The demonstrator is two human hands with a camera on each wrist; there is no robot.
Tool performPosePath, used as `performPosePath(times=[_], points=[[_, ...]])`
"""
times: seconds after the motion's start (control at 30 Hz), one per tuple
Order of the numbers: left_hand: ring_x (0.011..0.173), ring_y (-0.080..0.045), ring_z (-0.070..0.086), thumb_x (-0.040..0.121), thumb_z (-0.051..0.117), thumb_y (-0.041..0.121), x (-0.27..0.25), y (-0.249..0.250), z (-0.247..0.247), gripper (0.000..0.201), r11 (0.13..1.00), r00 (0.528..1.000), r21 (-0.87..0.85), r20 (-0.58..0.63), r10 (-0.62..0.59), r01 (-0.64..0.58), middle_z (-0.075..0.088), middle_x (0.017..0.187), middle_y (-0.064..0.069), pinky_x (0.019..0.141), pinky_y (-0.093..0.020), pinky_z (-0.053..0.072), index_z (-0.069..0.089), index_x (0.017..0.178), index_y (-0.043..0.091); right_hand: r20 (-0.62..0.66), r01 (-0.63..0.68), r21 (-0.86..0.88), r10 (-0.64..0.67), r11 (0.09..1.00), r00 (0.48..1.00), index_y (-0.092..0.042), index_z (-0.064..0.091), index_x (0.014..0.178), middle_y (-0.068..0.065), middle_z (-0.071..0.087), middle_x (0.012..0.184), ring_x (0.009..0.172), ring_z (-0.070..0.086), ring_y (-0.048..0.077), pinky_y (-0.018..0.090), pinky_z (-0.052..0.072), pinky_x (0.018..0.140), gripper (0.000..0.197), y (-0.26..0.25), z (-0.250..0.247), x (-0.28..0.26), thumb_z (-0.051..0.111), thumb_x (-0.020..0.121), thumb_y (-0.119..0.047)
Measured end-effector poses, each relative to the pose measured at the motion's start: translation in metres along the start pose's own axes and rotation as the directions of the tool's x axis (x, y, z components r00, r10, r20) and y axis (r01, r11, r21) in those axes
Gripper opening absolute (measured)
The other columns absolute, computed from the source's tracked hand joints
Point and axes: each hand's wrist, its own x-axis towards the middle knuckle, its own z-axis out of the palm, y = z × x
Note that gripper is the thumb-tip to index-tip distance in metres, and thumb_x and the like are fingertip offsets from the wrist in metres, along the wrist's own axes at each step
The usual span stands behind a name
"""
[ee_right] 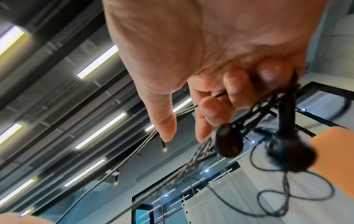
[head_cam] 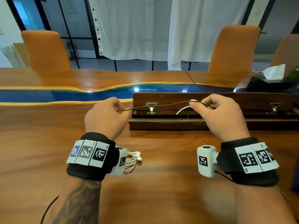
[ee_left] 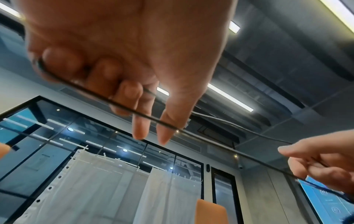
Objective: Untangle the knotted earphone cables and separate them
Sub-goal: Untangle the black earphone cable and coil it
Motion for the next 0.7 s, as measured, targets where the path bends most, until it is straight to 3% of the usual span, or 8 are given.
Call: performPosePath(times=[0.1, 0.2, 0.33, 0.4, 0.47, 0.57, 0.63, 0.7], points=[[0.106, -0.025, 0.056, 0.09, 0.066, 0.04, -0.003, 0.006, 0.0, 0.015, 0.998, 0.986, -0.054, 0.162, 0.044, -0.036, 0.052, 0.091, 0.013, 0.101, -0.048, 0.045, 0.06, 0.101, 0.034, 0.056, 0.012, 0.164, -0.022, 0.986, 0.998, -0.017, 0.068, 0.074, 0.003, 0.064, 0.07, 0.074, 0.058, 0.018, 0.034, 0.046, 0.068, 0.035, -0.004, -0.005, 0.001, 0.065, 0.093, -0.046], [0.116, -0.014, 0.05, 0.086, 0.068, 0.037, -0.008, 0.014, 0.004, 0.039, 0.954, 0.938, -0.256, 0.264, 0.223, -0.154, 0.053, 0.11, 0.013, 0.107, -0.045, 0.041, 0.056, 0.123, 0.037, 0.271, -0.181, 0.515, 0.041, 0.838, 0.962, -0.016, 0.06, 0.063, -0.004, 0.038, 0.049, 0.051, 0.035, 0.014, 0.027, 0.031, 0.054, 0.042, -0.009, -0.006, 0.002, 0.058, 0.1, -0.035], [0.107, -0.001, 0.053, 0.089, 0.071, 0.023, -0.026, 0.045, 0.001, 0.034, 0.797, 0.909, -0.529, 0.105, 0.403, -0.292, 0.056, 0.119, 0.011, 0.091, -0.005, 0.037, 0.059, 0.12, 0.029, 0.387, -0.305, 0.703, 0.014, 0.642, 0.922, -0.015, 0.054, 0.063, -0.006, 0.024, 0.051, 0.049, 0.02, 0.012, 0.025, 0.017, 0.046, 0.041, -0.019, -0.005, 0.001, 0.052, 0.102, -0.029], [0.09, -0.008, 0.06, 0.09, 0.071, 0.02, -0.036, 0.058, -0.004, 0.012, 0.716, 0.879, -0.621, 0.089, 0.469, -0.32, 0.065, 0.1, 0.008, 0.079, -0.014, 0.047, 0.065, 0.101, 0.023, 0.409, -0.326, 0.749, -0.016, 0.576, 0.912, -0.015, 0.051, 0.064, -0.006, 0.023, 0.053, 0.051, 0.017, 0.013, 0.028, 0.013, 0.048, 0.04, -0.024, -0.007, -0.002, 0.051, 0.101, -0.029], [0.082, -0.013, 0.064, 0.091, 0.071, 0.023, -0.044, 0.066, -0.004, 0.005, 0.698, 0.789, -0.654, 0.248, 0.561, -0.291, 0.069, 0.089, 0.005, 0.074, -0.025, 0.054, 0.07, 0.095, 0.021, 0.424, -0.341, 0.782, -0.043, 0.522, 0.905, -0.015, 0.049, 0.063, -0.007, 0.024, 0.053, 0.051, 0.017, 0.011, 0.028, 0.013, 0.048, 0.04, -0.03, -0.01, -0.006, 0.051, 0.1, -0.03], [0.078, -0.005, 0.063, 0.087, 0.074, 0.04, -0.054, 0.073, 0.014, 0.031, 0.788, 0.694, -0.56, 0.461, 0.553, -0.255, 0.07, 0.105, 0.012, 0.072, -0.022, 0.055, 0.068, 0.116, 0.028, 0.433, -0.345, 0.814, -0.091, 0.467, 0.897, -0.015, 0.047, 0.063, -0.007, 0.024, 0.052, 0.05, 0.017, 0.011, 0.028, 0.012, 0.049, 0.038, -0.039, -0.014, -0.011, 0.053, 0.096, -0.032], [0.082, 0.004, 0.06, 0.086, 0.073, 0.047, -0.059, 0.075, 0.029, 0.05, 0.812, 0.674, -0.511, 0.496, 0.547, -0.283, 0.065, 0.119, 0.017, 0.076, -0.017, 0.052, 0.059, 0.132, 0.034, 0.435, -0.346, 0.834, -0.127, 0.429, 0.891, -0.015, 0.048, 0.062, -0.007, 0.023, 0.052, 0.05, 0.016, 0.011, 0.028, 0.013, 0.049, 0.036, -0.044, -0.015, -0.015, 0.054, 0.092, -0.034], [0.086, 0.002, 0.063, 0.088, 0.073, 0.039, -0.061, 0.076, 0.039, 0.041, 0.795, 0.684, -0.547, 0.476, 0.553, -0.262, 0.069, 0.112, 0.014, 0.081, -0.025, 0.055, 0.063, 0.127, 0.03, 0.431, -0.344, 0.85, -0.153, 0.398, 0.889, -0.016, 0.048, 0.062, -0.008, 0.024, 0.052, 0.05, 0.017, 0.011, 0.028, 0.013, 0.049, 0.036, -0.047, -0.015, -0.017, 0.053, 0.093, -0.034]])
